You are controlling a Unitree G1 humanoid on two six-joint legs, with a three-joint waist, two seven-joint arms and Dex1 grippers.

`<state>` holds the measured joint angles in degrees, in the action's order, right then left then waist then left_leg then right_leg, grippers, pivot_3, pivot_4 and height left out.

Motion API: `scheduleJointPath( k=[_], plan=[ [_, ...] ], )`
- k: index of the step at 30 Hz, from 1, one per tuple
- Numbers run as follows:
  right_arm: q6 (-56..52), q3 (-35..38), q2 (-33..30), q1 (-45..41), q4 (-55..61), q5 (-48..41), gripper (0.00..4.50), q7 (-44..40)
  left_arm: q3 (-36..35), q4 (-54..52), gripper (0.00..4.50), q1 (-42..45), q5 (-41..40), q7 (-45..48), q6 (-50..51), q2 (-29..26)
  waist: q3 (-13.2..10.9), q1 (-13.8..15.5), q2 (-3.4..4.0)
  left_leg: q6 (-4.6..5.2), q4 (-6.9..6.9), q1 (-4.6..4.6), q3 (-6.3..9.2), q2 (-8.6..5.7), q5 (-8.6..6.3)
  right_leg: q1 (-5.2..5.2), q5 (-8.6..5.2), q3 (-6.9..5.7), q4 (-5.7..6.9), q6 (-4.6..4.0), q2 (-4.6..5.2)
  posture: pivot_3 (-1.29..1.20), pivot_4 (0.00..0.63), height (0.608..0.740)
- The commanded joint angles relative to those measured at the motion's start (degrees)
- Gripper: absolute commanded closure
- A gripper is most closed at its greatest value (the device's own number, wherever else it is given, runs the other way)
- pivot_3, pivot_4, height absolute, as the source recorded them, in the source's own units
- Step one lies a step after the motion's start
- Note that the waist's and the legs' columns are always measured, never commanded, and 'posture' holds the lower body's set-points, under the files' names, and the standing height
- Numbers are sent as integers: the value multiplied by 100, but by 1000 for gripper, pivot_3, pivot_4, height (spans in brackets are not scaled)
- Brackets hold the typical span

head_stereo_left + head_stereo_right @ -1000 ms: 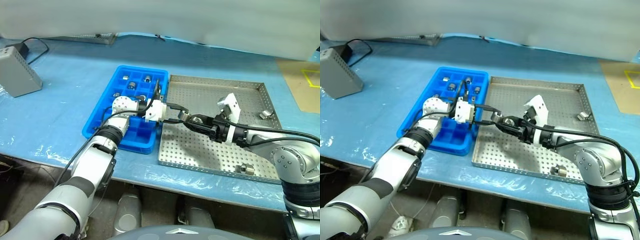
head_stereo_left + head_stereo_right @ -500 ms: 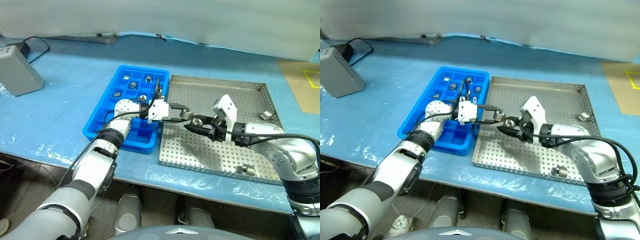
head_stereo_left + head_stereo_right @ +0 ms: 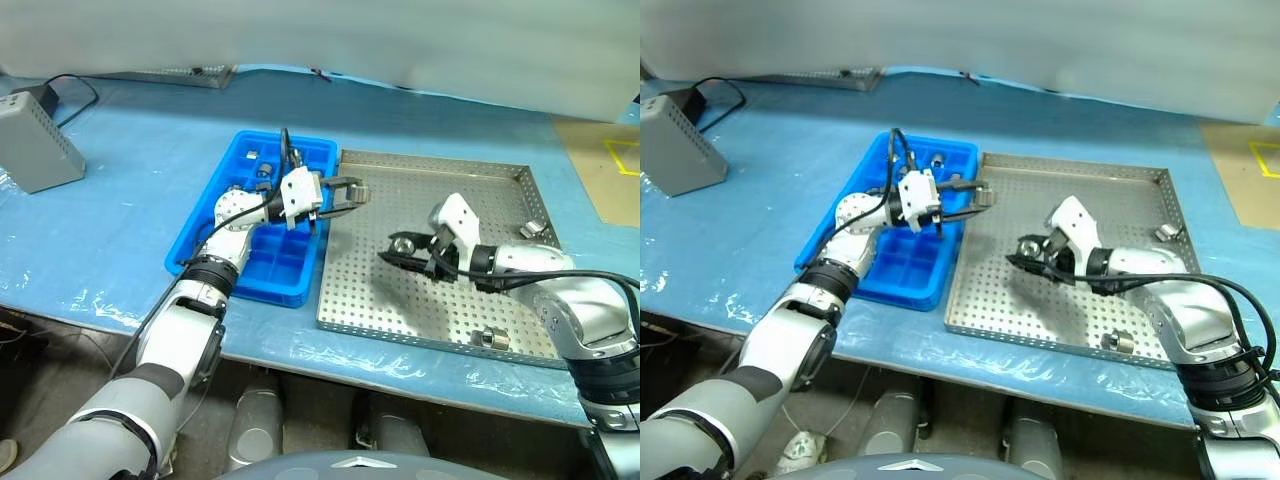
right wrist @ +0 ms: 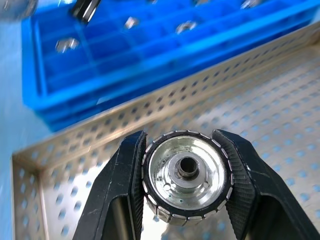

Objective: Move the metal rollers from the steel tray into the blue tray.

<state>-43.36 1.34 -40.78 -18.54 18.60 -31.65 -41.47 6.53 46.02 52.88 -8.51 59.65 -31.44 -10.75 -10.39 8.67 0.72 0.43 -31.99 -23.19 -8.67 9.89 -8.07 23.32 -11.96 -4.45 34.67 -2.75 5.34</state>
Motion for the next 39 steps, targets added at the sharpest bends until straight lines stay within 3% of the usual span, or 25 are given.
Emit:
scheduleJointPath(
  k=[1, 11, 19, 27, 39],
  plan=[
    [-152, 436, 219, -28, 119, -217, 2772, 319, -378, -965, 3190, -45, -470, -273, 1151, -223, 0, -9, 0, 0, 0, -1, 0, 0, 0, 1, 0, 0, 0, -1, 0, 75, 150, 740],
    [-66, 218, 873, 159, 95, -26, 2772, 771, -1490, -2871, 3190, -866, -1702, -1235, 5065, -1314, 0, -39, 3, -1, 6, -1, -1, 1, -1, 11, -8, -1, 4, -12, -1, 125, 150, 740],
    [582, -432, 1182, -268, -211, 747, 2772, 863, -1991, -3342, 3190, -1504, -2268, -1552, 6533, -1775, 0, 16, 2, -6, 13, -2, 2, 0, 1, 11, -14, -1, 2, -1, 0, 196, 150, 740],
    [713, -617, 1338, -370, -401, 915, 2772, 672, -2400, -3396, 3190, -2213, -2331, -1820, 6654, -2074, -8, 23, -11, -14, 45, -5, 5, 1, 6, 23, -13, -1, -9, -7, -3, 224, 150, 740],
    [686, -657, 1417, -289, -372, 1081, 2772, 618, -2111, -3397, 3190, -2780, -2081, -1520, 6518, -2349, -9, 21, -14, -20, 56, 2, 6, -2, 9, 21, -22, 3, -9, 8, -3, 216, 150, 740]
  ],
)
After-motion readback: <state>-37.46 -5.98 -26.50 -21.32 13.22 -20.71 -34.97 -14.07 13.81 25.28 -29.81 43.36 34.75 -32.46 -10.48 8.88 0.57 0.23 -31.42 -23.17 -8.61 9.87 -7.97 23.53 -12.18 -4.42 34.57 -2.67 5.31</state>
